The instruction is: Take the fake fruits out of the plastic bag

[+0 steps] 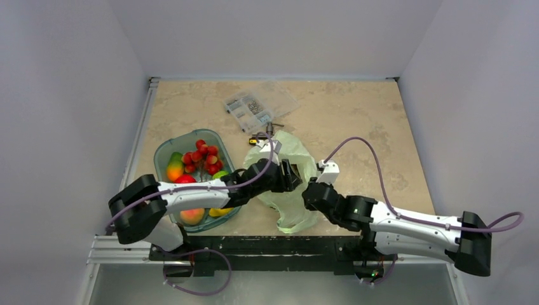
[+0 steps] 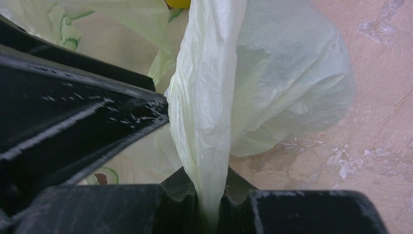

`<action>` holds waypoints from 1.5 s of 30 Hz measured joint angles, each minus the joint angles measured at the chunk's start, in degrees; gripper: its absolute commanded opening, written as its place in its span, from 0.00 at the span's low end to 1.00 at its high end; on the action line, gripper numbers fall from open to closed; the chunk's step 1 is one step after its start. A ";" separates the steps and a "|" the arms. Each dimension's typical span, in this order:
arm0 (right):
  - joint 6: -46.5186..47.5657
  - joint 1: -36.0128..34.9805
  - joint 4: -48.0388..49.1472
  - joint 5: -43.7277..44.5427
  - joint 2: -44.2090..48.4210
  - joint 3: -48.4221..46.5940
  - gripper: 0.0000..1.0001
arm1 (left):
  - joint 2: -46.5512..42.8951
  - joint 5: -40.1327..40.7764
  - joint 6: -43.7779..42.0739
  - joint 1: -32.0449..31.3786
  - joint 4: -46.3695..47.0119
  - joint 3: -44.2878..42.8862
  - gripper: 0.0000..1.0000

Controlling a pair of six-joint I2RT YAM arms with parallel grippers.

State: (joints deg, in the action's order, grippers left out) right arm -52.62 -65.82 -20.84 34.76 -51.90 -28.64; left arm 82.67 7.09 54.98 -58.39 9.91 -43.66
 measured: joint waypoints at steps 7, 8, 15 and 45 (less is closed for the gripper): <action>-0.28 0.00 -2.45 0.26 3.19 -0.13 0.08 | 7.41 13.25 3.63 -5.49 15.67 2.45 0.37; -0.26 0.00 -2.71 0.31 3.21 -0.26 0.08 | 8.76 14.71 4.22 -5.49 17.22 2.45 0.36; -0.20 0.00 -3.93 0.50 3.13 -1.22 0.08 | 13.22 24.33 7.45 -5.46 18.36 2.45 0.30; 0.46 0.00 -4.00 0.44 1.60 -2.29 0.06 | 33.77 26.36 12.59 -0.11 28.24 -8.94 0.22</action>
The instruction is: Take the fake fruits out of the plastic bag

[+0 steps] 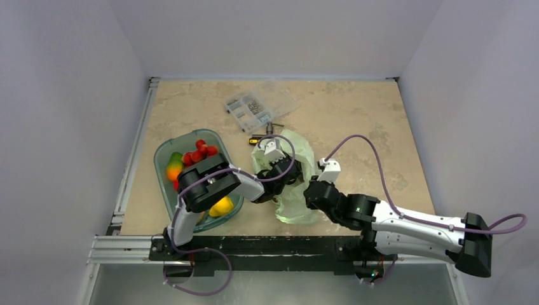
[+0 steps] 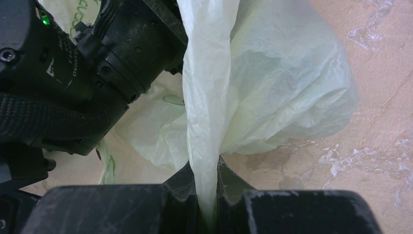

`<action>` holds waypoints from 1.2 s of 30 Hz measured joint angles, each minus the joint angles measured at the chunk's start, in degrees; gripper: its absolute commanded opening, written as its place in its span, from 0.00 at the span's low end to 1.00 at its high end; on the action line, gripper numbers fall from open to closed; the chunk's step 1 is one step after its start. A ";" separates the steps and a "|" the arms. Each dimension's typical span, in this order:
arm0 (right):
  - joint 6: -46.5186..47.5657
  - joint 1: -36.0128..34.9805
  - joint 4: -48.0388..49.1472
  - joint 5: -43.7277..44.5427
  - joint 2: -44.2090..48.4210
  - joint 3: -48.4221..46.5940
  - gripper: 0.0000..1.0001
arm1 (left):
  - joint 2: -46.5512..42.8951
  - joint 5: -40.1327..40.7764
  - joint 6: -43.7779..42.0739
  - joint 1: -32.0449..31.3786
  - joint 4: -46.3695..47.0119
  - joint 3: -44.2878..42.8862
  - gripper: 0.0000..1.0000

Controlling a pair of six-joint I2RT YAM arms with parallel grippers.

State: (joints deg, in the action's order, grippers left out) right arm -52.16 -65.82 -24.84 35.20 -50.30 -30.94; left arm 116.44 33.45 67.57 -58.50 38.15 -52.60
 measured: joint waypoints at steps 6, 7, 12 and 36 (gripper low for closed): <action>0.15 0.00 -0.09 0.04 0.24 0.00 0.06 | 1.42 -1.53 0.09 0.39 2.97 -0.72 0.00; 0.15 0.00 -0.11 0.07 0.35 0.00 0.06 | 1.36 -1.90 -0.66 0.55 2.99 -0.68 0.00; 0.15 0.00 -0.09 0.13 0.85 0.00 0.06 | -2.60 -5.66 -4.00 1.16 3.43 3.45 0.00; -0.52 0.00 0.00 0.46 -1.07 0.00 0.00 | -30.32 -26.45 -12.90 2.25 -3.41 16.06 0.00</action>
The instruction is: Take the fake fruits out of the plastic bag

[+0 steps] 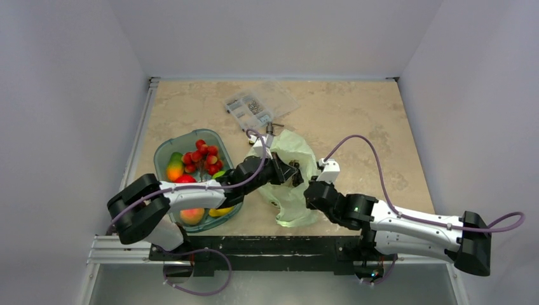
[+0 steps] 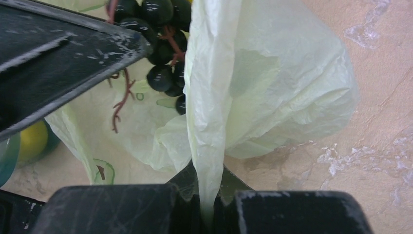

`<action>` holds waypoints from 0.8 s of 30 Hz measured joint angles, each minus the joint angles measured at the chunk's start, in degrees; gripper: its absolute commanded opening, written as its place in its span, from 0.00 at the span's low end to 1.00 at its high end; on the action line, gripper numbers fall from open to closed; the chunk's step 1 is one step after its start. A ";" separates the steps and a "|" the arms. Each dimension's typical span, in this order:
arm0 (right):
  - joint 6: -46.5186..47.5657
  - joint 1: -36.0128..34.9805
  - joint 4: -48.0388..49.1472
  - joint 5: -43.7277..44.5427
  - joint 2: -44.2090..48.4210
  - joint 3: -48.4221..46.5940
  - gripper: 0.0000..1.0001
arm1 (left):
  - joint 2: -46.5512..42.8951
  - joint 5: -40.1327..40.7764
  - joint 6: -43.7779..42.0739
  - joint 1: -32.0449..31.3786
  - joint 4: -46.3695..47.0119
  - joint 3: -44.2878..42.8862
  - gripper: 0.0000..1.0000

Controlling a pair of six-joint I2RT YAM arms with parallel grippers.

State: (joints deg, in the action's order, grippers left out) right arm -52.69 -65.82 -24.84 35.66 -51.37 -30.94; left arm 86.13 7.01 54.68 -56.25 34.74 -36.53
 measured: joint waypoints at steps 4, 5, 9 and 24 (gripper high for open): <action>0.00 0.00 0.02 0.76 0.00 0.00 0.00 | -4.68 -0.90 -3.50 0.00 -6.78 -2.05 0.00; 0.00 0.00 0.02 0.85 0.00 0.00 0.00 | -5.51 -1.18 -4.22 0.00 -8.20 -2.40 0.00; 0.00 0.00 0.04 0.90 0.00 0.00 0.00 | -7.91 -2.95 -6.91 0.00 -14.62 -3.96 0.00; -3.98 0.00 -1.57 4.44 0.00 0.15 0.00 | -21.07 -15.78 -22.93 0.02 -37.11 -13.22 0.00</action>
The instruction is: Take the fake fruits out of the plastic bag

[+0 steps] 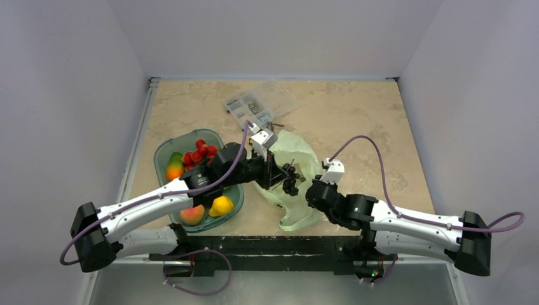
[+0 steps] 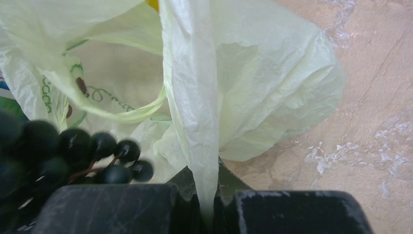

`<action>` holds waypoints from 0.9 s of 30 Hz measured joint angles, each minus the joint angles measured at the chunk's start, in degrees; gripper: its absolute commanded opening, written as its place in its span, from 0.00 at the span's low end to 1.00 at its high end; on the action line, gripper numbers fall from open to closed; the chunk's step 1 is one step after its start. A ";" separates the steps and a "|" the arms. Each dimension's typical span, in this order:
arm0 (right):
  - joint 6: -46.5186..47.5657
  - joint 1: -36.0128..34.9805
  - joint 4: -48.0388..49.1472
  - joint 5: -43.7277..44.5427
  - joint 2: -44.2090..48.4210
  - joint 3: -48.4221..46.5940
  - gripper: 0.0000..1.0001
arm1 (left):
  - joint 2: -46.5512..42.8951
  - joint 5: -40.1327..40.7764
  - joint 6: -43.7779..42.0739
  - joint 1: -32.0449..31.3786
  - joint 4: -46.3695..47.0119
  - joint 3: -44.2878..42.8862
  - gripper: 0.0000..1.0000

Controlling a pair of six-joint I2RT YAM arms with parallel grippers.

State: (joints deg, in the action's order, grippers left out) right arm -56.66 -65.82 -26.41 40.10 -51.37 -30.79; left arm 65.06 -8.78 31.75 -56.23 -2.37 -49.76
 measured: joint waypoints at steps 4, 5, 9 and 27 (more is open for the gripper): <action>-0.96 0.00 -0.52 1.05 0.02 0.00 0.00 | -6.23 0.04 -3.30 0.02 -4.59 -0.02 0.00; -1.22 0.00 -0.68 1.16 0.02 0.00 0.00 | -8.48 0.07 -3.96 0.02 -5.16 0.02 0.00; -1.90 0.00 -1.07 1.16 -0.02 0.00 0.00 | -16.74 2.78 -5.60 0.22 -9.03 -1.40 0.00; -1.84 0.00 -0.92 1.16 -0.72 0.00 0.00 | -23.17 56.06 -5.44 2.43 -42.49 0.28 0.00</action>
State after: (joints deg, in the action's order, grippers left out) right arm -58.50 -65.82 -27.33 41.25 -52.10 -30.79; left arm 41.89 47.29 26.30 -53.80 -44.86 -49.47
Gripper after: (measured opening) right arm 0.008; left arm 0.020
